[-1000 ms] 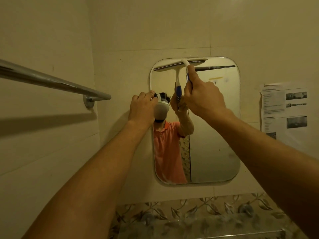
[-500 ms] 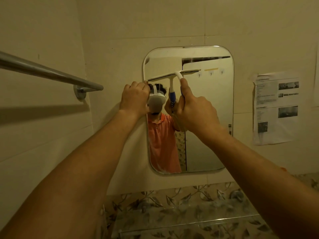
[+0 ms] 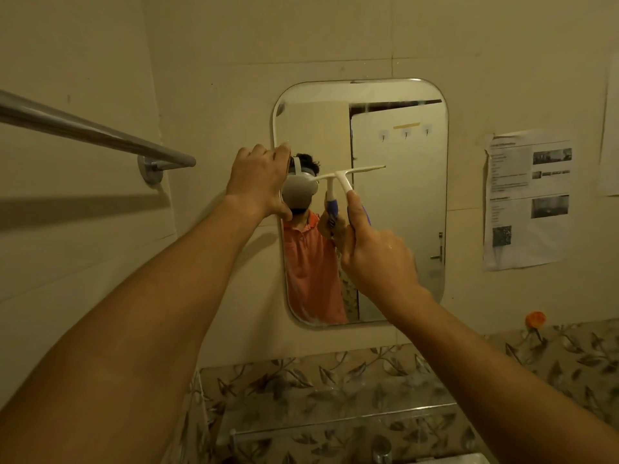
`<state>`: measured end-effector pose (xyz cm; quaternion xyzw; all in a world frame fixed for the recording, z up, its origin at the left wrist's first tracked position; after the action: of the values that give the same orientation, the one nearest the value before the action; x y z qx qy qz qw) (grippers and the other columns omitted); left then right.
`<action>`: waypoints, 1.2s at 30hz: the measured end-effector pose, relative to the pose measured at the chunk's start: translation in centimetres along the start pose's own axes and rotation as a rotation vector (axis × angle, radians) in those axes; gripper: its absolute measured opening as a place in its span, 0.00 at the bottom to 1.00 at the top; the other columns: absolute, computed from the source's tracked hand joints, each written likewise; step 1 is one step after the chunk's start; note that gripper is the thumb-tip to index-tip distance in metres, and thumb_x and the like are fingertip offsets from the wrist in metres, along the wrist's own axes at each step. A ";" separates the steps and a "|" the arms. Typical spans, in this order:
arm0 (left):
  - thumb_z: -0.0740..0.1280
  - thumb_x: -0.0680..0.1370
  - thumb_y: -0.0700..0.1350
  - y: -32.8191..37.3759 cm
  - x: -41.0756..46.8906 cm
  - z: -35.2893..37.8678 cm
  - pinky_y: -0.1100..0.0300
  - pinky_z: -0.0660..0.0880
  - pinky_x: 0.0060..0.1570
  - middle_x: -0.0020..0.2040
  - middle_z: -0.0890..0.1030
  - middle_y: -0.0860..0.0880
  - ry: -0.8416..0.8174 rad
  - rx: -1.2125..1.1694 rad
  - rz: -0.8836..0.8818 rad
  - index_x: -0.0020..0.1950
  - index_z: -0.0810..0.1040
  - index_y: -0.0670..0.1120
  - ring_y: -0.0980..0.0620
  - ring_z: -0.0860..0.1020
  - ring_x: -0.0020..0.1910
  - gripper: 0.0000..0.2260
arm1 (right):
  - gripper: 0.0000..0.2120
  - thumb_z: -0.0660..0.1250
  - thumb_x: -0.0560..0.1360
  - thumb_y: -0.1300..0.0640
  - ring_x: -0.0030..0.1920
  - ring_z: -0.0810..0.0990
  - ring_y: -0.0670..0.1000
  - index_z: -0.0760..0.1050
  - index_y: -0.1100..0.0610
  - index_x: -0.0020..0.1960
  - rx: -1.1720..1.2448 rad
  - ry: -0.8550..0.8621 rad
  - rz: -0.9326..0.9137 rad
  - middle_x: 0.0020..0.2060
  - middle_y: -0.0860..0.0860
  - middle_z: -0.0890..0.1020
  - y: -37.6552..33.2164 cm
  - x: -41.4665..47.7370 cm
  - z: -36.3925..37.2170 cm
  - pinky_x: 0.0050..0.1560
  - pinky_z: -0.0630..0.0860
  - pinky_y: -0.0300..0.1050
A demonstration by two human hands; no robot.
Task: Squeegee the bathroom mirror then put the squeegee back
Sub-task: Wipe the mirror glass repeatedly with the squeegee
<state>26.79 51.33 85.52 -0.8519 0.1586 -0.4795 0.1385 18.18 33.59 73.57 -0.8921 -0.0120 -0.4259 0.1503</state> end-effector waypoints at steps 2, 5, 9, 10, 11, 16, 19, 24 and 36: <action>0.79 0.56 0.71 0.2 0.0 -0.3 0.49 0.69 0.60 0.65 0.77 0.45 -0.036 0.036 0.017 0.75 0.61 0.44 0.44 0.74 0.62 0.57 | 0.34 0.52 0.86 0.46 0.25 0.72 0.49 0.31 0.42 0.80 0.000 -0.007 0.015 0.30 0.51 0.74 0.2 -1.0 0.8 0.23 0.62 0.39; 0.78 0.56 0.71 0.4 0.1 -0.8 0.49 0.69 0.61 0.67 0.75 0.45 -0.077 0.104 0.038 0.75 0.62 0.44 0.44 0.73 0.64 0.57 | 0.35 0.53 0.85 0.45 0.25 0.71 0.49 0.29 0.40 0.79 0.006 -0.040 0.042 0.30 0.51 0.73 0.6 -2.2 1.7 0.24 0.63 0.40; 0.80 0.58 0.68 0.5 0.0 -1.2 0.49 0.69 0.62 0.68 0.74 0.44 -0.118 0.177 0.049 0.74 0.63 0.43 0.44 0.72 0.65 0.54 | 0.37 0.53 0.85 0.46 0.26 0.71 0.49 0.27 0.41 0.78 -0.013 -0.108 0.061 0.32 0.52 0.74 0.6 -3.7 2.1 0.25 0.64 0.40; 0.80 0.59 0.67 0.6 0.0 -1.3 0.49 0.69 0.62 0.68 0.74 0.44 -0.125 0.191 0.051 0.74 0.63 0.44 0.44 0.72 0.65 0.53 | 0.38 0.54 0.84 0.46 0.26 0.70 0.48 0.27 0.42 0.79 -0.017 -0.120 0.062 0.32 0.51 0.74 0.6 -4.2 2.2 0.25 0.63 0.40; 0.80 0.60 0.65 0.6 0.1 -1.3 0.49 0.69 0.61 0.68 0.74 0.44 -0.125 0.203 0.054 0.74 0.64 0.44 0.44 0.72 0.65 0.51 | 0.38 0.54 0.84 0.46 0.27 0.69 0.48 0.27 0.42 0.79 -0.024 -0.127 0.065 0.33 0.51 0.73 0.6 -4.6 2.3 0.25 0.61 0.40; 0.75 0.72 0.57 0.8 0.2 -1.5 0.49 0.70 0.58 0.65 0.76 0.44 -0.072 0.212 0.043 0.71 0.69 0.45 0.44 0.73 0.62 0.33 | 0.37 0.54 0.84 0.44 0.26 0.70 0.47 0.28 0.42 0.79 -0.018 -0.110 0.064 0.33 0.50 0.74 1.2 -7.0 3.7 0.26 0.65 0.41; 0.72 0.73 0.63 1.3 0.2 -1.1 0.49 0.69 0.59 0.65 0.75 0.43 -0.064 0.225 0.027 0.71 0.70 0.44 0.44 0.73 0.62 0.34 | 0.37 0.53 0.84 0.45 0.25 0.69 0.46 0.28 0.43 0.79 -0.024 -0.104 0.050 0.30 0.49 0.72 1.4 -8.6 4.8 0.26 0.71 0.43; 0.71 0.72 0.65 1.9 0.3 -0.4 0.50 0.70 0.57 0.63 0.76 0.42 -0.049 0.261 -0.003 0.69 0.72 0.43 0.44 0.73 0.60 0.35 | 0.35 0.54 0.84 0.48 0.22 0.62 0.44 0.34 0.48 0.81 -0.016 -0.134 0.034 0.27 0.45 0.63 0.8 -10.9 5.6 0.25 0.53 0.36; 0.73 0.69 0.67 2.6 0.3 -0.1 0.51 0.70 0.56 0.61 0.77 0.42 -0.048 0.312 -0.035 0.68 0.73 0.41 0.44 0.74 0.58 0.38 | 0.37 0.58 0.83 0.50 0.20 0.63 0.44 0.37 0.48 0.82 0.005 -0.189 0.074 0.26 0.45 0.69 2.6 -15.7 9.3 0.22 0.59 0.35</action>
<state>26.55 48.82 84.81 -0.8339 0.0637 -0.4802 0.2644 15.62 35.36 55.38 -0.9278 0.0059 -0.3340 0.1663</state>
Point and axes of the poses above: each hand's wrist, its own x-axis towards the middle knuckle, its own z-axis out of the palm, y = z × x, the point moved 2 cm from there along x, towards the middle knuckle
